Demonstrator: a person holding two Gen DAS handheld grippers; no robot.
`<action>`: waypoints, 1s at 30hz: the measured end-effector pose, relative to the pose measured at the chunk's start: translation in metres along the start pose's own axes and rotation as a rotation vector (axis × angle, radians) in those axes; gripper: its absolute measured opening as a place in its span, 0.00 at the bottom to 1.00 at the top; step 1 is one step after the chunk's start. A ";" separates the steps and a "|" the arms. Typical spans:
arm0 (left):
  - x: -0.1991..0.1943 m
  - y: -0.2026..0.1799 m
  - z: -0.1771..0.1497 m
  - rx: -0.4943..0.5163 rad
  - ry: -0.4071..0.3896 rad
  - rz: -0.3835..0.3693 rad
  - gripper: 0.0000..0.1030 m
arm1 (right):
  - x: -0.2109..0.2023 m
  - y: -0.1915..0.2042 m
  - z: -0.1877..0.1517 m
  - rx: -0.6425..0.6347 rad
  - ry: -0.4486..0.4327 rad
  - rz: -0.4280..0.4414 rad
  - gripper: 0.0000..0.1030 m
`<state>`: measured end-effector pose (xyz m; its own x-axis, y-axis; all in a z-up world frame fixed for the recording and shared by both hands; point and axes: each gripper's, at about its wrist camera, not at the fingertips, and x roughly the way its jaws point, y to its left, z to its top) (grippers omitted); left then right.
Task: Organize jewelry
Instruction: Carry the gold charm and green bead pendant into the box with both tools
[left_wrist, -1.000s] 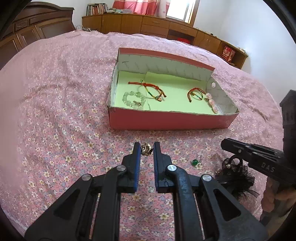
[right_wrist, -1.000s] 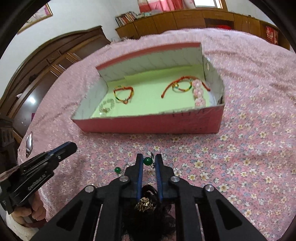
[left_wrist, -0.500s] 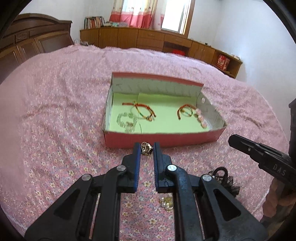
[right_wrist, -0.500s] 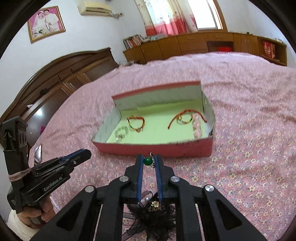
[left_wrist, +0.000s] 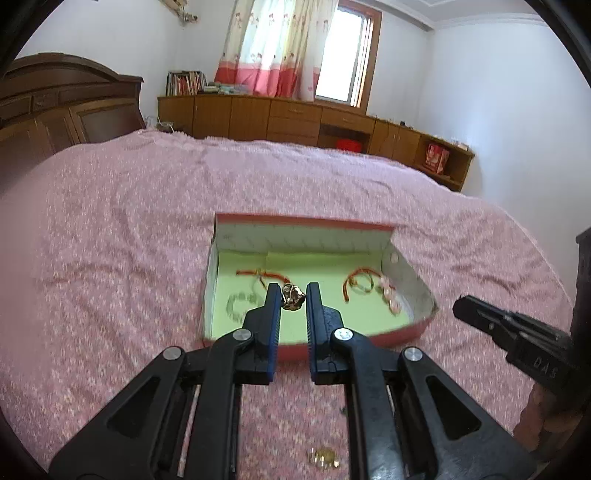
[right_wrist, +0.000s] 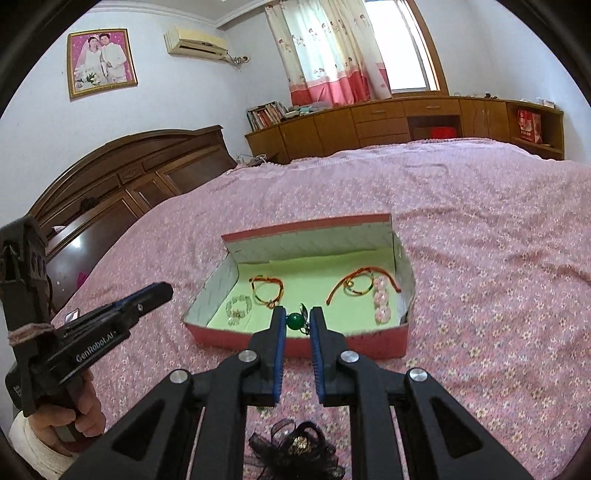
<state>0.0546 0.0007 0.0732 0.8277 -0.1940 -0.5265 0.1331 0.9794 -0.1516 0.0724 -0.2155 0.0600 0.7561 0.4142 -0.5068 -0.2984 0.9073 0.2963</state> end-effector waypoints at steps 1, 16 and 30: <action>0.002 0.000 0.004 -0.001 -0.010 -0.002 0.05 | 0.000 0.000 0.002 -0.002 -0.007 -0.001 0.14; 0.052 0.000 0.020 0.016 0.040 0.007 0.05 | 0.052 -0.017 0.027 -0.036 0.011 -0.043 0.14; 0.127 0.016 -0.006 0.002 0.364 0.070 0.05 | 0.126 -0.041 0.014 -0.019 0.268 -0.077 0.14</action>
<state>0.1588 -0.0085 -0.0008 0.5871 -0.1332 -0.7985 0.0845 0.9911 -0.1032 0.1884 -0.2019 -0.0050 0.5963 0.3461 -0.7243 -0.2586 0.9370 0.2348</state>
